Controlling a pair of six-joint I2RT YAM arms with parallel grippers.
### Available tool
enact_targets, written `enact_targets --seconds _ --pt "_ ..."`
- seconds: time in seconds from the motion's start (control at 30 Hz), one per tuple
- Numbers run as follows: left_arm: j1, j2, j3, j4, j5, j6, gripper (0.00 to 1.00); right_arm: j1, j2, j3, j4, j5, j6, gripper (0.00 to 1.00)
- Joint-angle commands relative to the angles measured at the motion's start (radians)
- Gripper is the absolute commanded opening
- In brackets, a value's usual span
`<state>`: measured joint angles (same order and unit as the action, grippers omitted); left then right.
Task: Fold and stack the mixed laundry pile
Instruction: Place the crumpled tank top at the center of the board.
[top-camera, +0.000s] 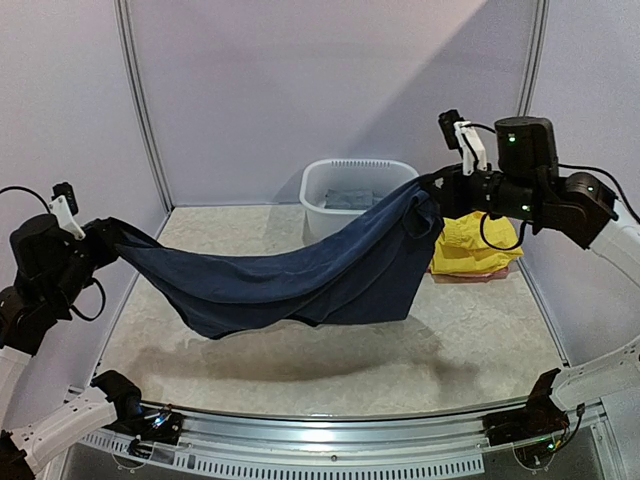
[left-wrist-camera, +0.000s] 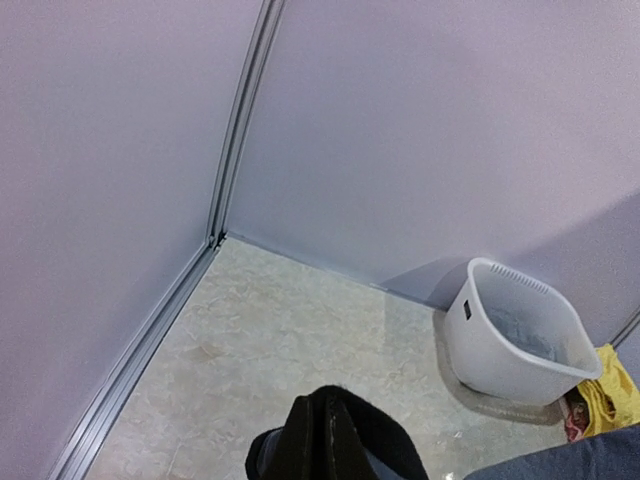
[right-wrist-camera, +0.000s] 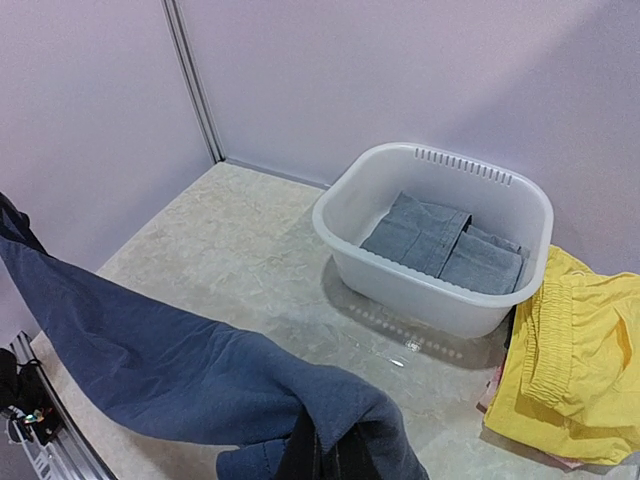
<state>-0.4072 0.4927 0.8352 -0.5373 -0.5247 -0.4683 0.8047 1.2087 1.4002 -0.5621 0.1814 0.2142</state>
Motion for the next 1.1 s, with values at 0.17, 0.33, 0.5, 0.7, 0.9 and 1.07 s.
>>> enact_targets --seconds 0.17,0.33,0.5,0.7,0.9,1.07 --pt "0.009 0.223 0.229 -0.036 -0.039 0.045 0.0 0.0 -0.077 0.034 -0.09 0.045 0.042 0.0" --pt "0.025 0.601 0.355 -0.132 -0.007 0.066 0.0 -0.052 0.079 0.063 -0.107 0.093 0.107 0.0" --pt "0.145 0.838 0.26 0.002 0.232 0.024 0.0 -0.25 0.281 0.012 -0.009 -0.115 0.171 0.0" --pt "0.203 1.121 0.323 0.077 0.388 0.006 0.0 -0.308 0.577 0.142 -0.016 -0.171 0.176 0.0" --pt "0.204 1.196 0.349 0.103 0.329 0.039 0.19 -0.308 0.61 0.133 0.0 -0.142 0.175 0.0" --pt "0.153 1.09 0.274 0.045 0.174 0.025 0.83 -0.309 0.591 0.095 0.024 -0.148 0.175 0.0"
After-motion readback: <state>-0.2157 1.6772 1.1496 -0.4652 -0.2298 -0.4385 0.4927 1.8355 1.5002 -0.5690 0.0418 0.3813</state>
